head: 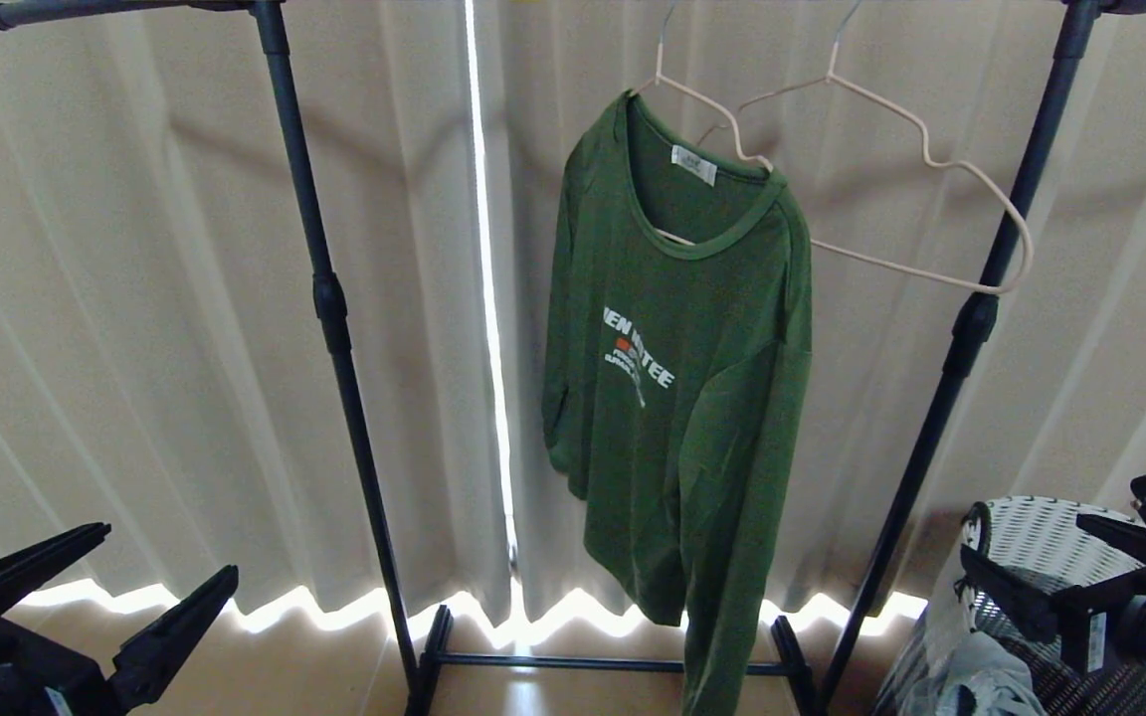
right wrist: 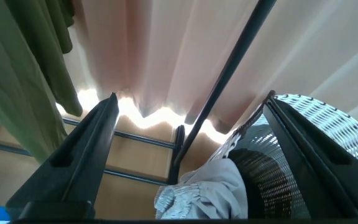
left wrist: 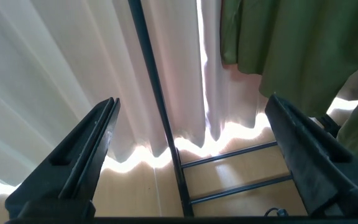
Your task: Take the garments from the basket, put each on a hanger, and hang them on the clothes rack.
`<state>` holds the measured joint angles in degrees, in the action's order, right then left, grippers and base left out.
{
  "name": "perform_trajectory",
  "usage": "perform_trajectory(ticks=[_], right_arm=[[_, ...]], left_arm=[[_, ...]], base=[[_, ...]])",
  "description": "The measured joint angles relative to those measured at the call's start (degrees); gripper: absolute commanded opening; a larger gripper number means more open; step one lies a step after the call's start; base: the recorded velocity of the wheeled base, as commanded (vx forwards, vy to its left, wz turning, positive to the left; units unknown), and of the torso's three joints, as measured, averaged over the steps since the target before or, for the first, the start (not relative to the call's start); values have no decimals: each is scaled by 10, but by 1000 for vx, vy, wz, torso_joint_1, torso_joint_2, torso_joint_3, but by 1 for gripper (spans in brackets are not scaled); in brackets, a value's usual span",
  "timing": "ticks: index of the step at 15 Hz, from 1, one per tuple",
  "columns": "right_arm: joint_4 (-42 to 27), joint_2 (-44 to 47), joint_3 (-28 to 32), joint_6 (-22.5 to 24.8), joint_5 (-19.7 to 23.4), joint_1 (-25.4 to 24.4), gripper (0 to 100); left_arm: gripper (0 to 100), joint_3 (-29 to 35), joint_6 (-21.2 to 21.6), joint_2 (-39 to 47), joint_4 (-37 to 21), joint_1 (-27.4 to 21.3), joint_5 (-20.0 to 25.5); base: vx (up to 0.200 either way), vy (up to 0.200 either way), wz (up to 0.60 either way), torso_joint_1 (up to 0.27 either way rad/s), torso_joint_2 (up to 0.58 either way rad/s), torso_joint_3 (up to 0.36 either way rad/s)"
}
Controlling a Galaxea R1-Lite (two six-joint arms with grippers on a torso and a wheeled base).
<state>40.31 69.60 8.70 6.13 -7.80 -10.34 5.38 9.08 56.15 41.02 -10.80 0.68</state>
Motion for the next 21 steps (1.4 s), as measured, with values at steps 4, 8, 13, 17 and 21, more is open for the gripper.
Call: perform_trajectory(ticks=[4, 8, 13, 17, 21], right_arm=[[2, 9, -1, 0, 0, 0, 100], [1, 11, -2, 0, 0, 1, 100], [0, 12, -5, 1, 0, 1, 100], [0, 13, -8, 1, 0, 1, 100], [0, 14, -10, 1, 0, 0, 100]], left_arm=[[100, -3, 0, 3, 0, 0, 1], [100, -4, 0, 5, 0, -1, 1], [100, -6, 0, 5, 0, -1, 1], [100, -8, 0, 8, 0, -1, 1], [100, -10, 0, 8, 0, -2, 2]], base=[[0, 0, 0, 0, 0, 0], [0, 0, 0, 0, 0, 0], [0, -120, 0, -2, 1, 2], [0, -200, 0, 2, 5, 5], [0, -100, 0, 1, 2, 2]])
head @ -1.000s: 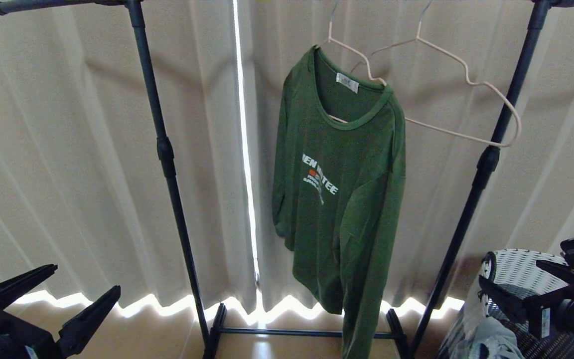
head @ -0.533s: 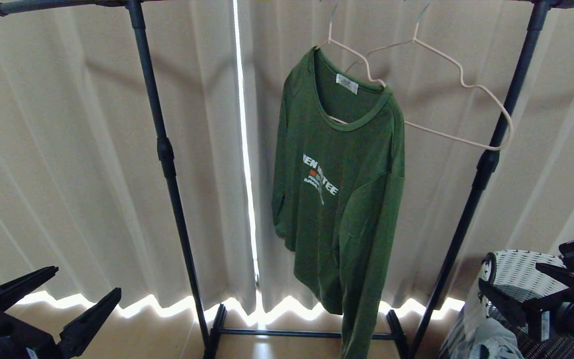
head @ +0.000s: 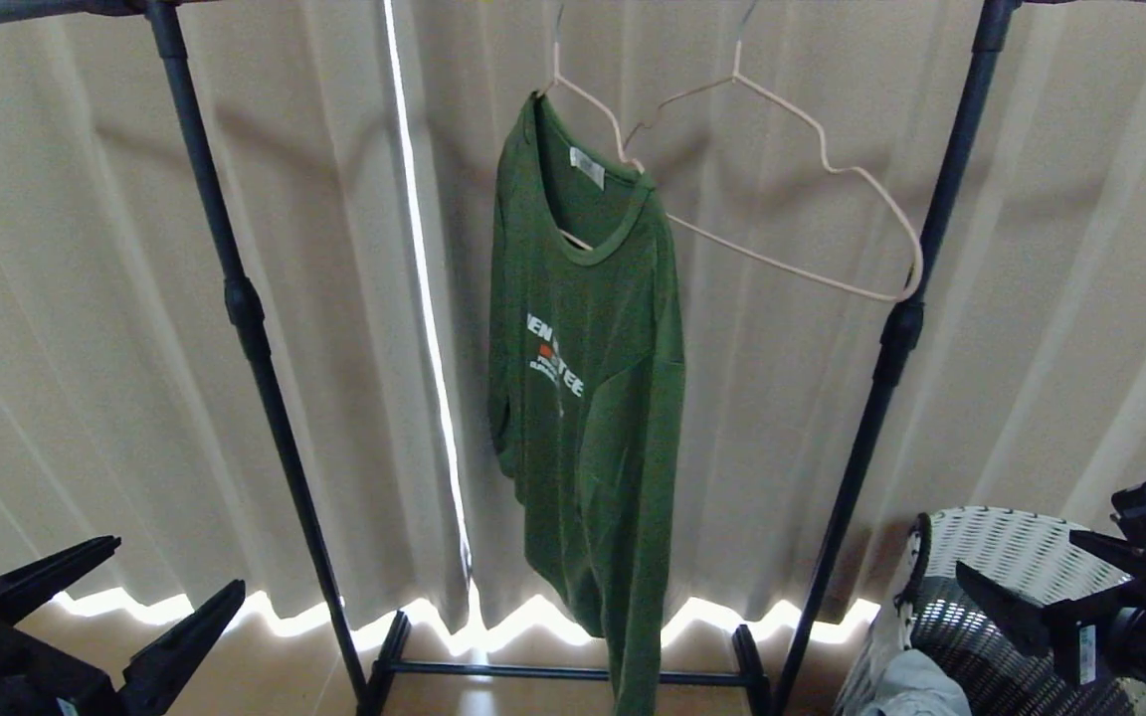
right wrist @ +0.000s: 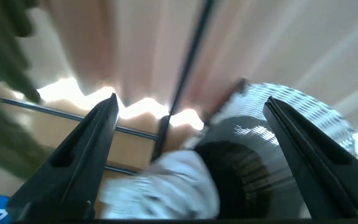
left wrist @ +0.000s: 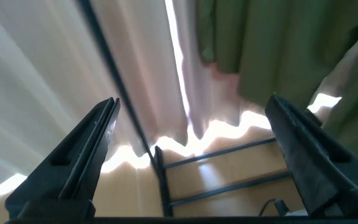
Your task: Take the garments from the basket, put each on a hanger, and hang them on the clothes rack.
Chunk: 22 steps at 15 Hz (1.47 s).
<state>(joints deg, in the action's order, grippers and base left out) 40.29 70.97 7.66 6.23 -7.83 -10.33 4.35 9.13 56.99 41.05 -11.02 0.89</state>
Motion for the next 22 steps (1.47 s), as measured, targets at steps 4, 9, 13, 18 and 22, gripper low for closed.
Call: perform_trajectory(ticks=[4, 9, 13, 18, 22], right_arm=[[2, 0, -1, 1, 0, -3, 100], [2, 4, -3, 0, 0, -4, 100], [1, 4, -3, 0, 0, -4, 100], [2, 3, -20, 16, 0, -5, 100], [0, 5, -49, 35, 2, -7, 100]], left_arm=[[100, -2, 0, -1, 0, -1, 0], [100, -1, 1, -2, 0, 0, -1], [100, -4, 1, -3, 1, 0, -1], [100, -5, 0, -3, 0, -2, 0], [100, -10, -1, 2, 0, -18, 25]], base=[[0, 0, 0, 0, 0, 0], [-200, 0, 0, 6, 4, 2], [-200, 0, 0, 1, 2, 4], [0, 0, 0, 0, 0, 0], [0, 0, 0, 0, 0, 0]])
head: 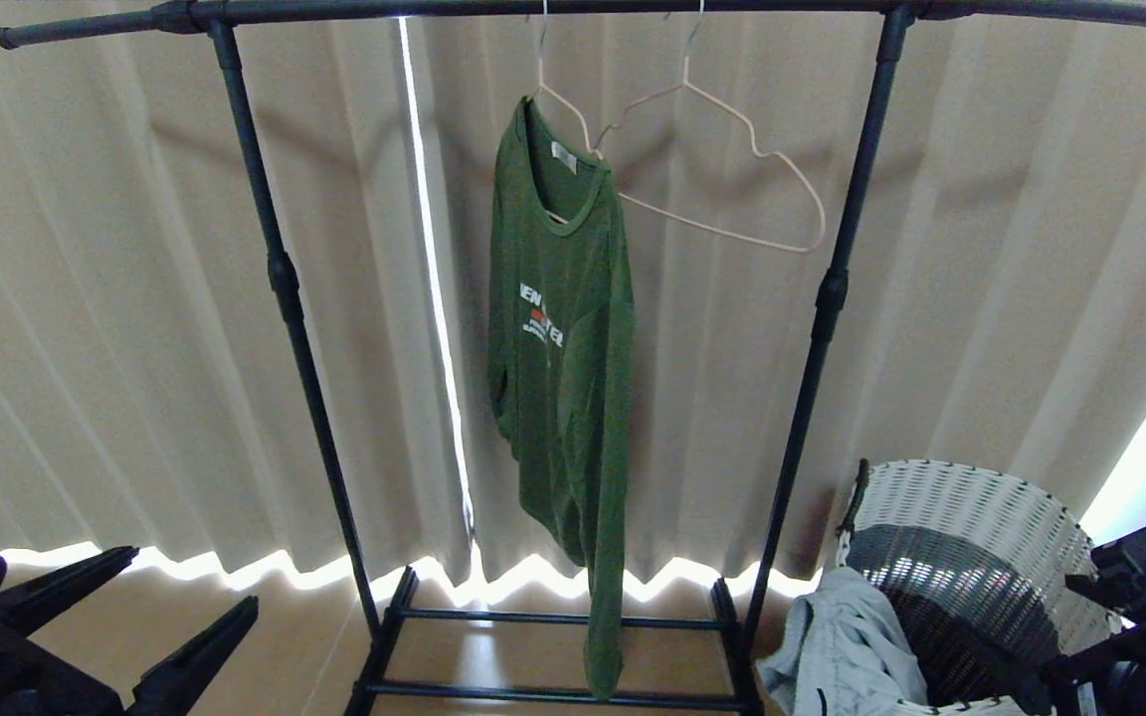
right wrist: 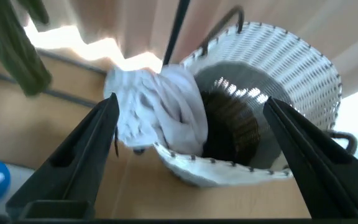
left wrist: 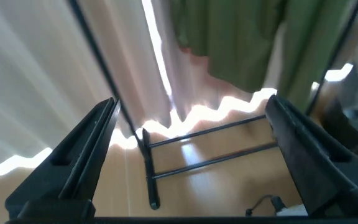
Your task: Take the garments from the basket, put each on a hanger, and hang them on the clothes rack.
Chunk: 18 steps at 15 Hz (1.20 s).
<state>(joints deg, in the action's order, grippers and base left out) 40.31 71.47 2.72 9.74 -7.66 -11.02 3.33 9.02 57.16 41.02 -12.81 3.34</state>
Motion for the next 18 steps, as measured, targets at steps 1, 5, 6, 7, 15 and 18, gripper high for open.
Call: perform_trajectory(ticks=[1, 5, 6, 7, 15, 18], right_arm=[[-1, 2, 2, 10, 9, -3, 100], [-50, 40, 47, 21, 30, -39, 100], [-60, 62, 57, 20, 30, -47, 100], [-63, 94, 68, 20, 30, -58, 100], [-56, 364, 197, 16, -82, -114, 100], [-55, 433, 248, 16, -110, -104, 100]], left_arm=[[100, -4, 0, 4, 0, -18, 11], [100, -8, -4, 13, 2, -59, 20], [100, -9, -4, 9, 2, -60, 20], [100, -9, -3, 3, 2, -61, 20], [100, -6, 0, -22, 1, -63, 20], [100, -6, -1, -26, 1, -64, 20]], base=[[0, 0, 0, 0, 0, 0], [0, 0, 0, 0, 0, 0], [0, 0, 0, 0, 0, 0], [0, 0, 0, 0, 0, 0], [0, 0, 0, 0, 0, 0], [0, 0, 0, 0, 0, 0]])
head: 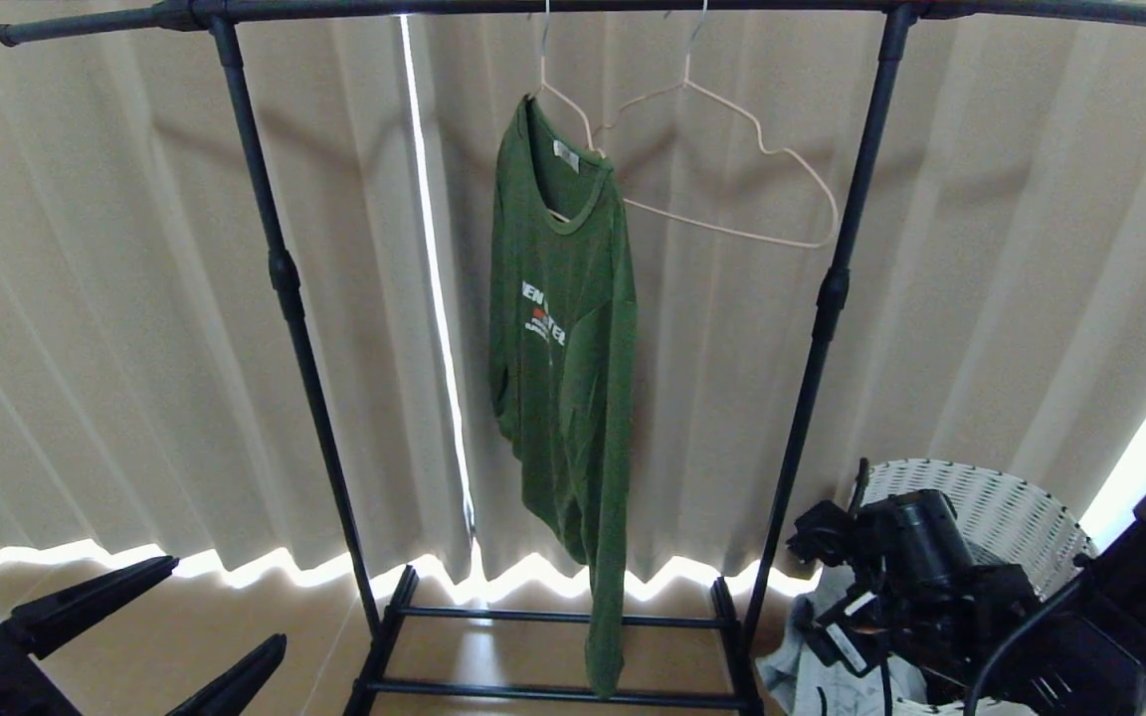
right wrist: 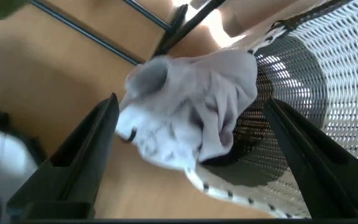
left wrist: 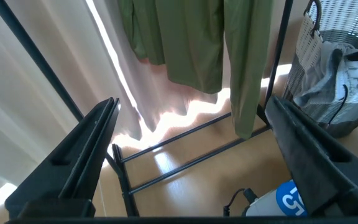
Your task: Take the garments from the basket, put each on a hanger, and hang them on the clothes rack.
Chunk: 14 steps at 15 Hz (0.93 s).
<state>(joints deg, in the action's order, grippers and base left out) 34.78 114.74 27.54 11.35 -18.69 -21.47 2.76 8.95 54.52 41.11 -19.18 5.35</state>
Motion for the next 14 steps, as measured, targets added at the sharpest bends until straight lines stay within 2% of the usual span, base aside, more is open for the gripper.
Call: perform_trajectory(ticks=[4, 8, 11, 14], right_arm=[[0, 56, 47, 0, -32, 26, 100], [2, 74, 65, -3, -29, 35, 100], [29, 84, 81, -2, -29, 36, 100], [33, 95, 72, -2, -33, 42, 100]], left_arm=[[100, -2, 1, -2, -1, -1, 0], [100, -3, 1, -2, -1, -1, 0], [100, -3, 1, -3, -1, 0, 0], [100, -3, 1, -3, -1, -1, 0]], base=[[0, 0, 0, 0, 0, 0], [0, 0, 0, 0, 0, 0], [0, 0, 0, 0, 0, 0], [0, 0, 0, 0, 0, 0]])
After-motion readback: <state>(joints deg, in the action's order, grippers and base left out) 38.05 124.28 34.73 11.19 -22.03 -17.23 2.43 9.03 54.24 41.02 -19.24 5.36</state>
